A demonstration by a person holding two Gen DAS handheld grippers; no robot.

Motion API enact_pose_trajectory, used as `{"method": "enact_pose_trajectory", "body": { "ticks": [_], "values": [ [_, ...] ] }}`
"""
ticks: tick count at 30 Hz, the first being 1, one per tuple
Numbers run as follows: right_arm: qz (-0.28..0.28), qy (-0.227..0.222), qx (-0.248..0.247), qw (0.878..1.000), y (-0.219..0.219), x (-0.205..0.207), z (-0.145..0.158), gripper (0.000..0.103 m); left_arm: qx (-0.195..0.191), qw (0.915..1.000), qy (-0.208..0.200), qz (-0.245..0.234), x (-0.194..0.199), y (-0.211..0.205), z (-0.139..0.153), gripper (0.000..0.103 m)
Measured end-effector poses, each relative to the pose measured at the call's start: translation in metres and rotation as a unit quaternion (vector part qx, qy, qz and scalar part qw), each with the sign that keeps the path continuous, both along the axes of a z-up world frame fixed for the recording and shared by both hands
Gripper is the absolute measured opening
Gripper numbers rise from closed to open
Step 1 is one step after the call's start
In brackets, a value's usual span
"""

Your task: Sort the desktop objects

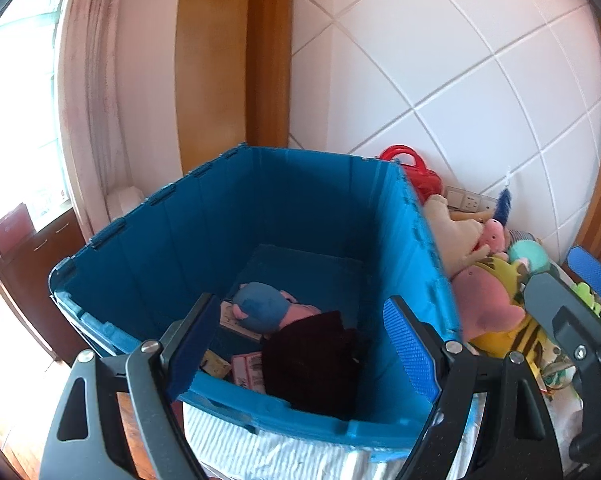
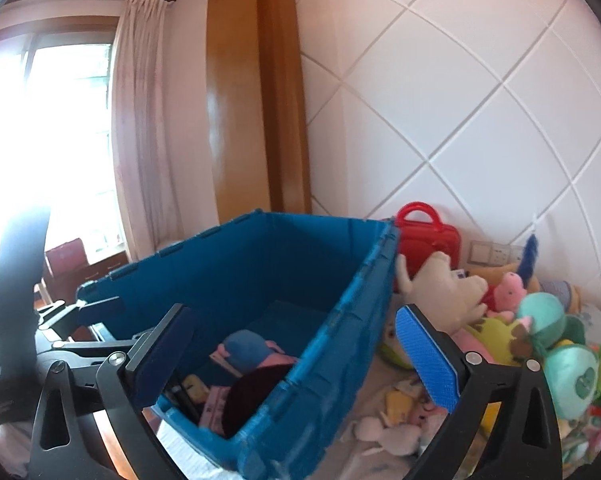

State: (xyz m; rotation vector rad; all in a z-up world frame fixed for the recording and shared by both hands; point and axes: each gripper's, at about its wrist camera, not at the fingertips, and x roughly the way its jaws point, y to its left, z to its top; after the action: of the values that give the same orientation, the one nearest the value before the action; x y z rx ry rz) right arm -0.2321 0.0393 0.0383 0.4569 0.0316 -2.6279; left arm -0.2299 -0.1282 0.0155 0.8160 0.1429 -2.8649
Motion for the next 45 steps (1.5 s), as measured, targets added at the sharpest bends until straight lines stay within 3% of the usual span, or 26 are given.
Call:
{"method": "enact_pose_trajectory", "body": {
  "ticks": [15,22,35,45],
  "values": [
    [-0.071,-0.022,0.008,0.997,0.155,0.068,-0.014,0.103,-0.006,0.9992,-0.012,-0.037,0.071,0.146,-0.012,0.084],
    [-0.103,-0.036,0.016,0.994,0.209,0.117,-0.025,0.103,0.0,0.9982,-0.027,-0.053,0.117,0.184,-0.02,0.084],
    [-0.153,-0.03,0.014,0.988,0.224,0.19,-0.02,0.103,-0.004,0.9944,-0.014,-0.105,0.178,0.188,-0.008,0.084],
    [-0.162,-0.026,0.013,0.986,0.214,0.214,-0.015,0.103,-0.012,0.9932,-0.013,-0.115,0.192,0.183,-0.001,0.084]
  ]
}}
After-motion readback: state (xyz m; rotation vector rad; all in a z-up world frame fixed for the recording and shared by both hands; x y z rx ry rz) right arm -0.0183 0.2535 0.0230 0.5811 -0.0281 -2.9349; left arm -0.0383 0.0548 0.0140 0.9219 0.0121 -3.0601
